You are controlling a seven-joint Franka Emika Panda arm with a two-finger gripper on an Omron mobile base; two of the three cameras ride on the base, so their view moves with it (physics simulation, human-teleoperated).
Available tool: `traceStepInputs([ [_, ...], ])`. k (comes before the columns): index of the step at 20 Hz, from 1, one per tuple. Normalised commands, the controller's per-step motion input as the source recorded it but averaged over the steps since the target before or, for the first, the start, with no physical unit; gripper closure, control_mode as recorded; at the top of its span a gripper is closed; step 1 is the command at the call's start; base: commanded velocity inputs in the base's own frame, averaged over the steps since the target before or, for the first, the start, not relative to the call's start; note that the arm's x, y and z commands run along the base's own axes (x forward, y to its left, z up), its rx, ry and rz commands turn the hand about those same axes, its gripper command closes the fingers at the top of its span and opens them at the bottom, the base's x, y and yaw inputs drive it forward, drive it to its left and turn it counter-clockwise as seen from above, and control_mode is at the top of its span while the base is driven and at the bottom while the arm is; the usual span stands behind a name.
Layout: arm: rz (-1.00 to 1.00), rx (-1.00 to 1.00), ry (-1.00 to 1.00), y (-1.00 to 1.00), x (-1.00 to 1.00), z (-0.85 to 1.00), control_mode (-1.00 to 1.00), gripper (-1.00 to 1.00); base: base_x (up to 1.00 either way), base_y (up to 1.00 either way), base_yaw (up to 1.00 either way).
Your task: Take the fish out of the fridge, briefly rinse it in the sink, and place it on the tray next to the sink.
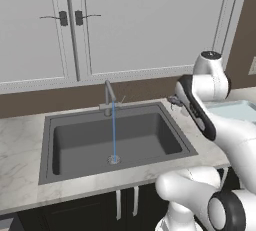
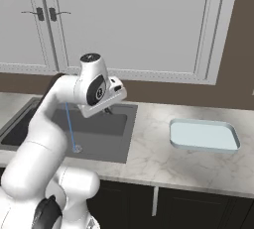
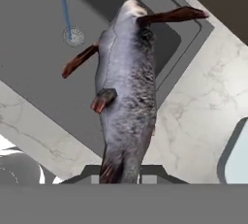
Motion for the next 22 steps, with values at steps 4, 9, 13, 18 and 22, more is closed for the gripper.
traceStepInputs([
  [4, -0.27, 0.16, 0.02, -1.0, 0.24, 0.04, -1.0, 1.0, 0.0, 0.0, 0.0],
  [9, -0.28, 0.13, 0.12, -1.0, 0.17, -0.05, -1.0, 1.0, 0.0, 0.0, 0.0],
  [13, -0.32, 0.05, 0.16, -1.0, 0.17, -0.34, -1.0, 1.0, 0.0, 0.0, 0.0],
  [18, -0.32, 0.06, 0.23, -1.0, 0.12, -0.61, -1.0, 1.0, 0.0, 0.0, 0.0],
  [22, -0.05, 0.0, 0.14, -0.96, 0.39, -0.56, -1.0, 1.0, 0.0, 0.0, 0.0],
])
